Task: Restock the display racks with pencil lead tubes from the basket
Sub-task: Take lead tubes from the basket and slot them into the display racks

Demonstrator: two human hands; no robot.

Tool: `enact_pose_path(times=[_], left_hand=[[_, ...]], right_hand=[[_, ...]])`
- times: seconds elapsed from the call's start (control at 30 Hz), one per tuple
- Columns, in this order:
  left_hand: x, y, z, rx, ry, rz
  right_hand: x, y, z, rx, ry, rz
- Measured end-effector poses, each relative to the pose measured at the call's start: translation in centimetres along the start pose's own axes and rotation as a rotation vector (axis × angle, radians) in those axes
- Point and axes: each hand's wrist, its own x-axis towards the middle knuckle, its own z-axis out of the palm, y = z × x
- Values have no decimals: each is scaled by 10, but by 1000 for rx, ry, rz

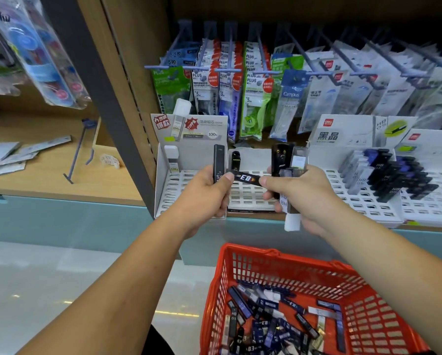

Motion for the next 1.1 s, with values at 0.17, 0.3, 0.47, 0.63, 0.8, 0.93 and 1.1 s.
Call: enact_pose_path(times=[0.17, 0.3, 0.47, 0.63, 0.8, 0.93, 1.1], left_hand=[[2, 3, 0, -182, 31, -43], [2, 3, -1, -271, 52, -65], [-3, 0, -1, -143, -41, -105], [-2, -3, -5, -11, -7, -220], [1, -6, -7, -31, 71, -275], [0, -6, -8, 65, 100, -199], [2, -5, -15, 53, 200, -146]], right_hand=[[-2, 3, 4, 79, -68, 38], [-1, -2, 7, 250, -100, 58], [6, -4, 12, 267, -23, 14], [20, -6, 9, -70, 83, -202], [31, -2, 19, -360, 28, -358], [42, 6, 24, -495, -16, -428], [49, -3, 23, -766, -95, -546]])
